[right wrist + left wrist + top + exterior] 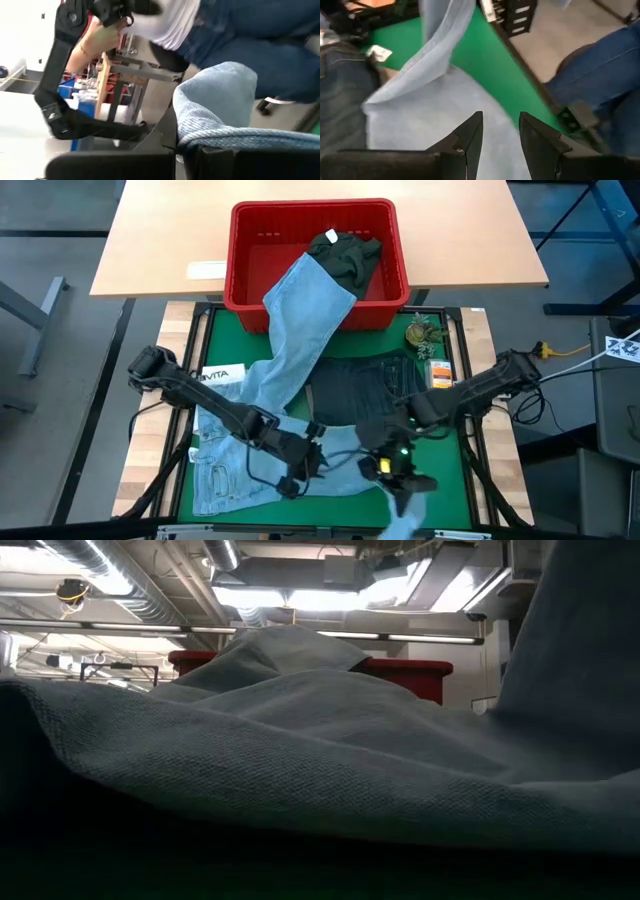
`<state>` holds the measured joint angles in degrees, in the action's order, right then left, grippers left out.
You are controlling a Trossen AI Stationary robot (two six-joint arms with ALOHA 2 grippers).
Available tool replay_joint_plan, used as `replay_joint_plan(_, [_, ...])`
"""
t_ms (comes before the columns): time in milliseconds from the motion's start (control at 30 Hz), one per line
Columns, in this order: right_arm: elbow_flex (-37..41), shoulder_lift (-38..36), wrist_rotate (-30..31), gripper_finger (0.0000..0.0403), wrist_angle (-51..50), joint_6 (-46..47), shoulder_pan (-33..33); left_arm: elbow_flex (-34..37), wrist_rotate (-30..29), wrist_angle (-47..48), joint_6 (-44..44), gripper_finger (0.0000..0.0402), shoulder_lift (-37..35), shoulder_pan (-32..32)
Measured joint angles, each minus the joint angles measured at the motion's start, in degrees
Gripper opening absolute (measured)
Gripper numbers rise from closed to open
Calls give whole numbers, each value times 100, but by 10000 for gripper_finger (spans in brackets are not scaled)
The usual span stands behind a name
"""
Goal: Fold Laundry from Bin
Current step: Fold the light blue jeans
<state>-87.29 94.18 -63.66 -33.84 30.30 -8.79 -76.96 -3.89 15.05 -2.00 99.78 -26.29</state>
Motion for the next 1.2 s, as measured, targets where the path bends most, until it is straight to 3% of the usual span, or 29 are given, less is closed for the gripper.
replay_joint_plan(133, [0, 242, 63, 5, 467, -516, 404, 5, -27, 395, -405, 122, -148, -211])
replay_joint_plan(500, [-2, 506, 1470, 5, 1571, -1848, 1498, 8, -329, 1303, -2250, 121, -375, -714])
replay_joint_plan(867, [6, 1334, 1658, 8, 1468, -2023, 1894, 8, -251, 1380, -3322, 121, -497, -885])
replay_joint_plan(1000, [7, 1387, 1538, 42, 1462, -2021, 1892, 8, 40, 1572, -3536, 121, -501, -912])
replay_joint_plan(1200, [4, 1387, 1469, 145, 1466, -2009, 1892, 8, 360, 1661, -3648, 121, -501, -956])
